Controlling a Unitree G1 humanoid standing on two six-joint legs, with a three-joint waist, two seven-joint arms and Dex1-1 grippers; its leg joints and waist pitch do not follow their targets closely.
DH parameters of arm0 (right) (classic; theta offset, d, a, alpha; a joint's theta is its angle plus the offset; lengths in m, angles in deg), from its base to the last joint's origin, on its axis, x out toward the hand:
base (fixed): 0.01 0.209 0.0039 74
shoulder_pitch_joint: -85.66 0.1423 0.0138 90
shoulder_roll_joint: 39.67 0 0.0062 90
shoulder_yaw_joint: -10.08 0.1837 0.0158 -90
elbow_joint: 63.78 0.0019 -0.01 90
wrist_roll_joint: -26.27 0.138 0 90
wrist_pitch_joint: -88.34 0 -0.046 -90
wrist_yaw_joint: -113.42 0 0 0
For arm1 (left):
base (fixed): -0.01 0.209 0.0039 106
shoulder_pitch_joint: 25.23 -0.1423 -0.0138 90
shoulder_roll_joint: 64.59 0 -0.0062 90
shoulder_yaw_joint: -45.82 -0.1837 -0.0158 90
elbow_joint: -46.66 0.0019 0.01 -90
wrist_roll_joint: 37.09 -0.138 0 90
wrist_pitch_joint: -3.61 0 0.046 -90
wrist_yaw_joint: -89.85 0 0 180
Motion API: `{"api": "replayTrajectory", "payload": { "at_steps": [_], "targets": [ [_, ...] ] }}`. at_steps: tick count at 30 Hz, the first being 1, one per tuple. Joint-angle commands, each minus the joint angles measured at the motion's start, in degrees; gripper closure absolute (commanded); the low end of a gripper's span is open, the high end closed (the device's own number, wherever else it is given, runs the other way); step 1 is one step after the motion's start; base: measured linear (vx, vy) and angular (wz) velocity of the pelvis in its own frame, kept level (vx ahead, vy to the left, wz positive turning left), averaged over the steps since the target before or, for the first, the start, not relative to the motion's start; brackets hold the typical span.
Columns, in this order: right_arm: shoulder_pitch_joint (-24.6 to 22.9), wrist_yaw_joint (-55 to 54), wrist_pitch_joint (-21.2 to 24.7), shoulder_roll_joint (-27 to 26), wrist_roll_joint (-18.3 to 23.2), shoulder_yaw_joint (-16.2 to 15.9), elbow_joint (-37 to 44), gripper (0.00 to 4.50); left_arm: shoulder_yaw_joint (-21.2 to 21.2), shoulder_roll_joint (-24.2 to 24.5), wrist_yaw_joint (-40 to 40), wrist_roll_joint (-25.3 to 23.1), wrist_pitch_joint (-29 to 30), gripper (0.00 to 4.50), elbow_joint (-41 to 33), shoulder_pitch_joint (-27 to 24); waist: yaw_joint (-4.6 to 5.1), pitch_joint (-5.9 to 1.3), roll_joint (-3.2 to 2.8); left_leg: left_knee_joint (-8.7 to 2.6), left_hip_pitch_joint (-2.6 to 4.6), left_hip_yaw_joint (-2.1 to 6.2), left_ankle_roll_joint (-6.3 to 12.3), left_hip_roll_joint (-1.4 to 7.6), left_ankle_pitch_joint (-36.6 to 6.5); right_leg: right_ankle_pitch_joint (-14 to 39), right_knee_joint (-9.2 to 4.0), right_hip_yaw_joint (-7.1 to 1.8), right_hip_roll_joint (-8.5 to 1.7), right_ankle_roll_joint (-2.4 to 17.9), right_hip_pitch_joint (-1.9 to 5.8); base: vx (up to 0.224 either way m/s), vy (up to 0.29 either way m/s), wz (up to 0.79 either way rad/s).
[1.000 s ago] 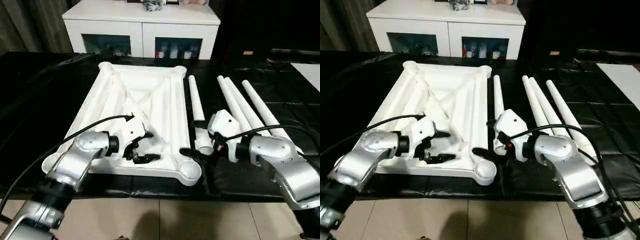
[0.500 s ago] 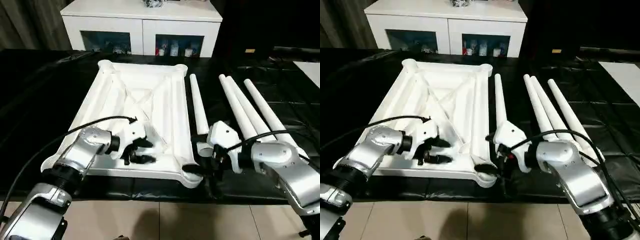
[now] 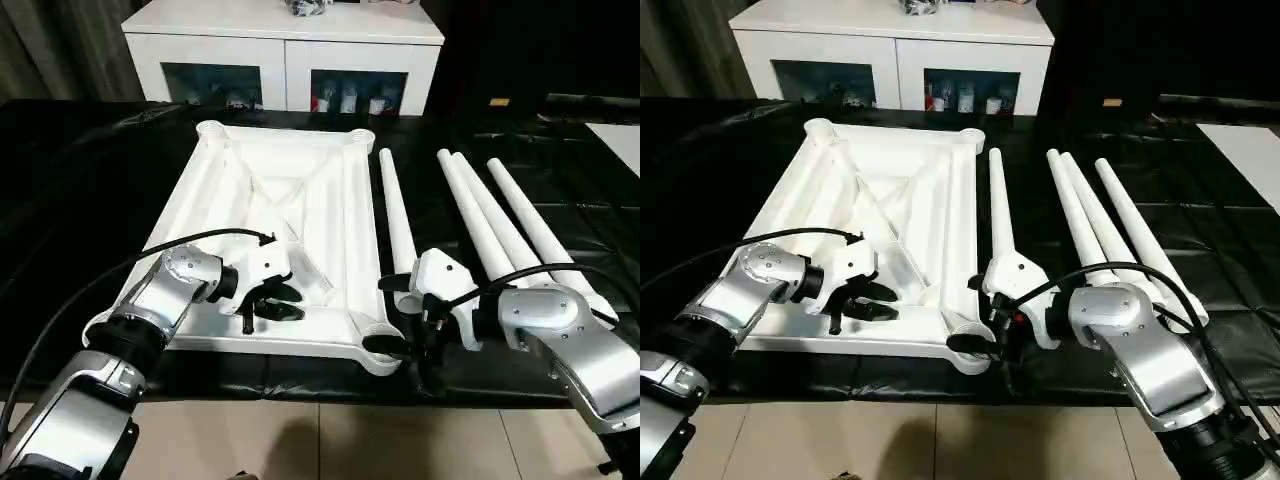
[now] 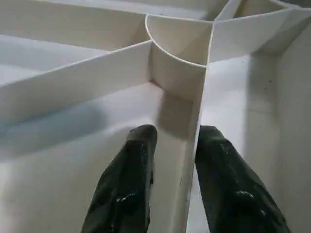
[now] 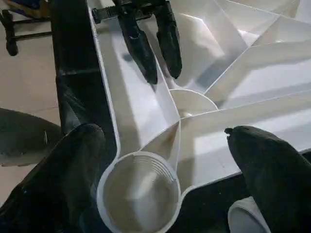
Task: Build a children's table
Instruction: Rotate table base
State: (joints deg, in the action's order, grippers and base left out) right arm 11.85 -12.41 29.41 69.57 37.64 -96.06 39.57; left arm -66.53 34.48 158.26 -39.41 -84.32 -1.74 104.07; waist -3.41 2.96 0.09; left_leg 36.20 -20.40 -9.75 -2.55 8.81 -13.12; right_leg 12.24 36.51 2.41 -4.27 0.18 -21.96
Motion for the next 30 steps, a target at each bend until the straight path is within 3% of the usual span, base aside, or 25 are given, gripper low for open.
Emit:
{"api": "replayTrajectory", "payload": {
  "at_steps": [1,6,11,15,20,23,26,28,30],
  "targets": [
    [0.3,0.0,0.4,0.7,-0.3,0.0,1.1,0.0,-0.5,0.5,-0.6,-1.7,0.9,3.3,2.0,0.8,-0.25,-2.94,0.47,-5.59,0.32,1.7,1.18,4.62,-9.4,8.8,-4.69,-3.22,-5.19,14.7,2.29,0.0,0.0,0.0],
    [0.6,-0.5,-0.1,0.3,-0.7,-0.1,0.6,0.0,-0.8,0.9,-1.7,-3.3,4.6,3.72,2.1,1.2,-0.19,-2.63,0.45,-5.85,0.32,1.78,0.62,4.63,-11.0,12.8,-5.11,-3.27,-5.23,13.7,2.13,0.0,0.0,0.0],
    [1.1,-2.8,-1.0,-0.9,-1.6,0.7,-0.4,0.0,1.7,0.8,-11.2,-4.9,5.3,4.12,4.2,1.4,0.25,-2.55,0.66,-6.04,0.08,1.98,0.02,4.4,-12.2,17.8,-5.63,-3.22,-5.22,11.6,2.2,0.0,0.0,0.0],
    [1.2,-3.8,-1.3,-1.3,-1.9,1.0,-0.8,0.0,3.1,1.6,-15.6,-5.7,4.4,4.35,5.0,1.6,0.66,-2.69,0.87,-5.95,-0.25,2.03,0.63,4.28,-10.3,17.1,-5.59,-3.15,-5.11,10.8,2.35,0.0,0.0,0.0],
    [1.4,-4.9,-1.7,-1.9,-2.5,1.0,-1.6,0.0,4.3,1.9,-16.6,-5.0,0.0,4.48,3.0,1.0,0.92,-3.03,1.05,-5.66,-0.33,1.85,2.0,4.33,-6.1,8.5,-4.73,-2.98,-4.88,12.9,2.39,0.0,0.0,0.0],
    [1.9,-6.9,-2.3,-2.5,-3.8,0.9,-2.7,0.0,4.7,0.7,-17.2,-4.4,-1.6,4.48,2.1,0.8,0.47,-3.83,0.87,-4.85,-0.12,1.38,5.25,4.2,1.6,-6.9,-3.24,-2.87,-4.61,17.0,2.44,0.052,0.007,0.02],
    [2.7,-9.3,-2.3,-3.4,-4.8,1.4,-3.9,0.0,5.1,-0.3,-17.4,-3.9,-3.9,4.48,1.9,0.9,-0.23,-3.92,0.86,-4.57,-0.04,1.06,6.99,4.22,2.6,-9.7,-3.02,-2.81,-4.73,18.5,2.31,0.0,0.0,0.0],
    [2.7,-9.3,-2.3,-3.4,-4.8,1.4,-3.9,0.0,5.1,-0.3,-17.4,-3.9,-3.9,4.48,1.9,0.9,-0.37,-3.81,0.89,-4.64,-0.17,1.0,7.04,4.24,2.0,-9.0,-3.1,-2.8,-4.76,18.6,2.36,0.0,0.0,0.0],
    [3.7,-13.7,-0.6,-4.8,-6.6,2.3,-4.8,0.0,5.0,-0.9,-17.2,-3.7,-6.0,4.08,2.4,1.0,-0.55,-3.72,0.84,-4.78,-0.09,1.07,6.45,4.38,1.0,-6.8,-3.23,-2.79,-4.82,18.2,2.31,0.0,0.0,0.0]
  ]
}}
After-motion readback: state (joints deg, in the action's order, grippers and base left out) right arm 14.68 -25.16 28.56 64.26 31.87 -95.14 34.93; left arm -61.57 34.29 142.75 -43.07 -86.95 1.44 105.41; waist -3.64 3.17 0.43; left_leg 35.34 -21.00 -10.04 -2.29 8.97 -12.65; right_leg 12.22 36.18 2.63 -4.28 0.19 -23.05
